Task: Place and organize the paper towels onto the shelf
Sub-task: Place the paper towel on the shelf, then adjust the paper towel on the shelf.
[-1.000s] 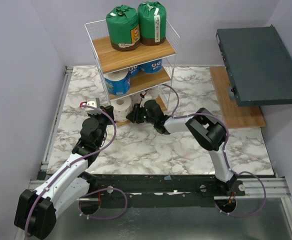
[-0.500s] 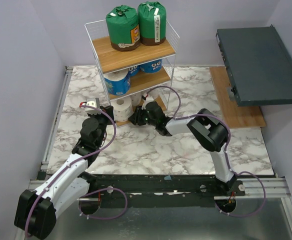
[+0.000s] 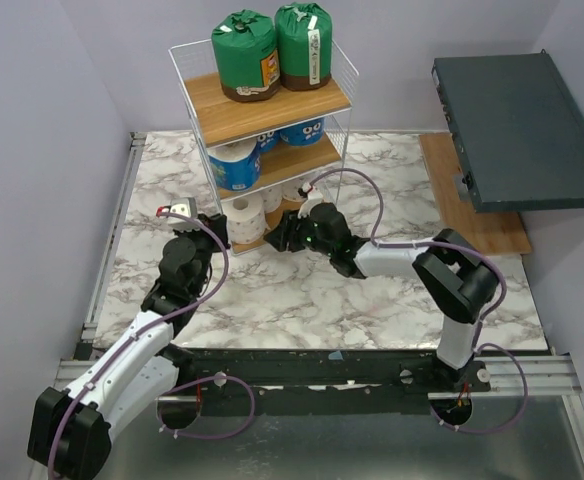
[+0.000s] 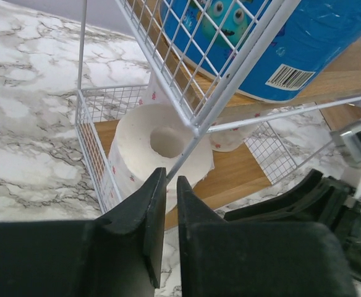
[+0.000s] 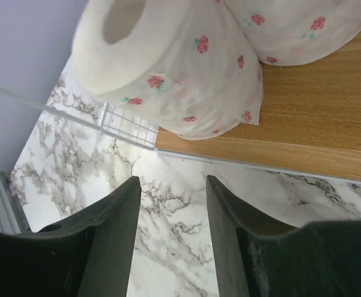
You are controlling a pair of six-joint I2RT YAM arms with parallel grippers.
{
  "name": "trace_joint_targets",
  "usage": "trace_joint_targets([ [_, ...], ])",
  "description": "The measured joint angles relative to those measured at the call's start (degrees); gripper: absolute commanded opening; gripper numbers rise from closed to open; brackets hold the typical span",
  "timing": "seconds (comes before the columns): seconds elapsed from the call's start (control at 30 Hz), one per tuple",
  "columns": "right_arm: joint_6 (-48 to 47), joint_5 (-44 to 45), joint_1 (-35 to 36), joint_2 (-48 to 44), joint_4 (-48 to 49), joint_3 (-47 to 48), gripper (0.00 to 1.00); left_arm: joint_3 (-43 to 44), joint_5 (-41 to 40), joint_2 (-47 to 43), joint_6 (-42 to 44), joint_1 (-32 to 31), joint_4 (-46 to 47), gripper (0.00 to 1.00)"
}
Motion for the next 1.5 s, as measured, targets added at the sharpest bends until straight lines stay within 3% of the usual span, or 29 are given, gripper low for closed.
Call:
trace_joint_targets([
  [0.2,-1.07,0.17,0.00,-9.49,-1.99,-5.75,0.54,0.15,-0.24,-3.37,-2.27,-0.26,-4.20,0.48],
  [0.43,-1.81,1.86,0.00,-17.66,-4.26,-11.78,0.56,0.15,-0.22,-7.91,-3.76,-0.26,-8.15,0.59],
  [0.77,-2.73,6.56,0.00,-26.53,-9.62,-15.91,0.56,0.15,-0.26,-14.99,-5.51,-0.35,-14.91,0.67],
  [1.03,-3.02,10.93,0.00,-30.58,-11.89,-18.29,0.56,0.28,-0.74,-16.61,-8.70,-0.35,-21.77,0.81],
  [1.2,-2.93,12.76,0.00,-33.40,-12.74,-20.13,0.56,1.44,-0.96,-17.03,-10.43,-0.35,-26.93,0.82],
  [1.33,-3.08,12.39,0.00,-35.95,-11.74,-19.47,0.56,0.81,-1.09,-18.16,-10.80,-0.35,-24.92,0.81],
  [1.5,-3.13,9.01,0.00,-32.76,-10.58,-8.96,0.53,-0.17,-1.64,-15.76,-10.71,-0.35,-17.55,0.79],
])
